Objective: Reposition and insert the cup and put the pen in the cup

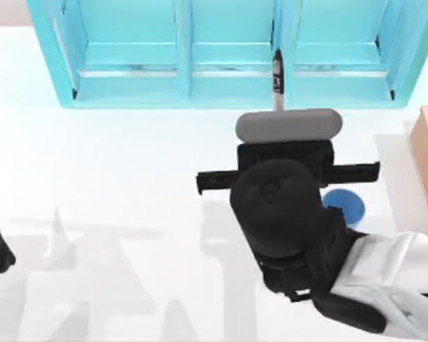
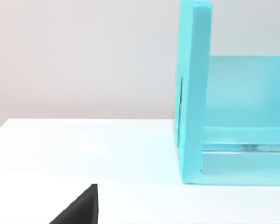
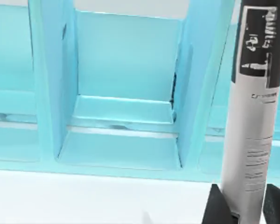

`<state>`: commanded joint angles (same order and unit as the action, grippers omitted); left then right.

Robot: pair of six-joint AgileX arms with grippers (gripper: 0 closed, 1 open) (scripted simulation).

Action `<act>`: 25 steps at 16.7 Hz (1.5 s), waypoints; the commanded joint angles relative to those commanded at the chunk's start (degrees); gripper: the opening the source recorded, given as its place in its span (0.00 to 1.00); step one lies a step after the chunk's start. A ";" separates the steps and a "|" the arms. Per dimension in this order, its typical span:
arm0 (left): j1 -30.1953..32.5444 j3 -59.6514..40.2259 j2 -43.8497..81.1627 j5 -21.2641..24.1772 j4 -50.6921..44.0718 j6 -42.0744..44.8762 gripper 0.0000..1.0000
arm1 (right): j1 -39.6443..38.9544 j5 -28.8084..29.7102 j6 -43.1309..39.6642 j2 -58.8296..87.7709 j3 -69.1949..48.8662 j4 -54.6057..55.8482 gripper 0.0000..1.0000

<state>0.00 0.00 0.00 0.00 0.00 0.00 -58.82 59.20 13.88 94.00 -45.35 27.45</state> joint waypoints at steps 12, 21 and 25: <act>0.00 0.00 0.00 0.00 0.00 0.00 1.00 | -6.98 22.29 -18.99 -9.13 18.39 35.93 0.00; 0.00 0.00 0.00 0.00 0.00 0.00 1.00 | -2.91 18.38 -17.74 -6.86 17.98 36.65 0.00; 0.00 0.00 0.00 0.00 0.00 0.00 1.00 | 0.93 14.43 -16.74 -4.76 17.79 37.41 0.00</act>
<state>0.00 0.00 0.00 0.00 0.00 0.00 -57.90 73.63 -2.86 89.23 -27.56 64.85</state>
